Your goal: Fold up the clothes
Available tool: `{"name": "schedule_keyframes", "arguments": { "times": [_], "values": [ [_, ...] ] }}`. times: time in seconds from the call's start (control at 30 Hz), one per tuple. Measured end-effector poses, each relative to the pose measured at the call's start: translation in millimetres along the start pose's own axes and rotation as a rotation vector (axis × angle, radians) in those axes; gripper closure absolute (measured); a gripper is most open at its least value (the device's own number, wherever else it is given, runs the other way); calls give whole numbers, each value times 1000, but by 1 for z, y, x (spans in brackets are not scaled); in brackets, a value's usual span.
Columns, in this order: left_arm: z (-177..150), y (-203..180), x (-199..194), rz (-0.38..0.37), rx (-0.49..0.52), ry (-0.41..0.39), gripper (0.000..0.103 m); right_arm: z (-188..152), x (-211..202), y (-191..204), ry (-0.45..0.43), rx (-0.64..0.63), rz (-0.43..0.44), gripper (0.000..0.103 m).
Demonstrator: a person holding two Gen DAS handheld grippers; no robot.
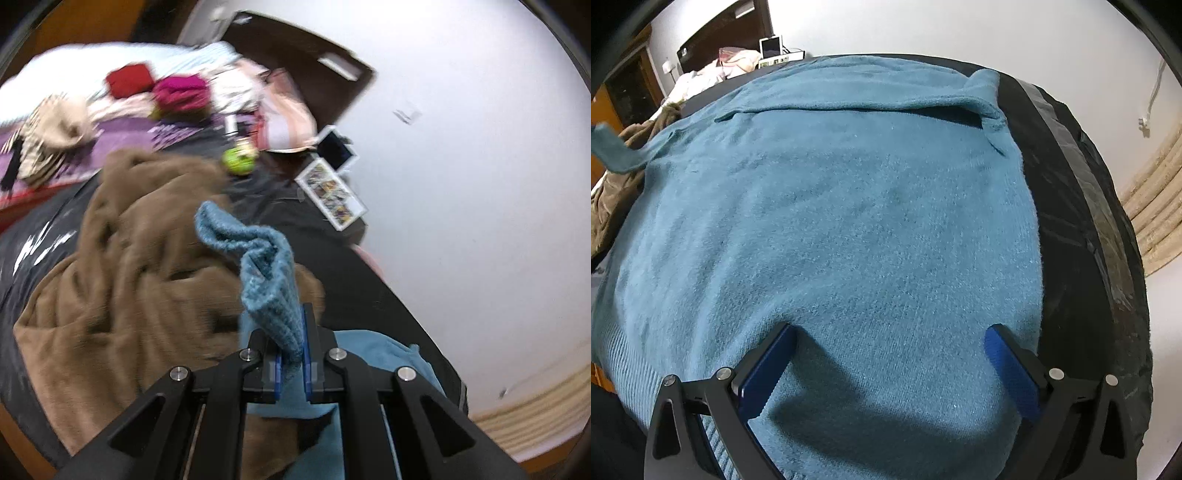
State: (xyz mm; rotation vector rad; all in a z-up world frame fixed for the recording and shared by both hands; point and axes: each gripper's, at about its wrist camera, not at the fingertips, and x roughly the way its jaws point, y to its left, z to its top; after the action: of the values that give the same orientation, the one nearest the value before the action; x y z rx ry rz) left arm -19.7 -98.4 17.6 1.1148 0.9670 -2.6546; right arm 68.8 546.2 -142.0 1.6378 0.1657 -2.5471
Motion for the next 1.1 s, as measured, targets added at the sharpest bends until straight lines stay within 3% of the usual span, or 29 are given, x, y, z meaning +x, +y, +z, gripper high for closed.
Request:
{"name": "schedule_keyframes", "arguments": {
  "times": [0.2, 0.5, 0.63, 0.93, 1.1],
  "values": [
    [-19, -107, 15, -38, 167, -4, 94, 3, 0, -9, -29, -29, 21, 0],
    [-90, -248, 72, -132, 395, 116, 94, -81, 5, 4, -51, -85, 58, 0],
    [-139, -297, 107, -167, 519, 200, 94, -85, 3, 10, -55, -81, 60, 0],
    [-237, -340, 180, -137, 747, 369, 94, -73, 6, 17, -29, -68, 62, 0],
    [-267, -336, 199, -145, 788, 441, 94, -66, 5, 9, -5, 4, 97, 0]
  ]
}}
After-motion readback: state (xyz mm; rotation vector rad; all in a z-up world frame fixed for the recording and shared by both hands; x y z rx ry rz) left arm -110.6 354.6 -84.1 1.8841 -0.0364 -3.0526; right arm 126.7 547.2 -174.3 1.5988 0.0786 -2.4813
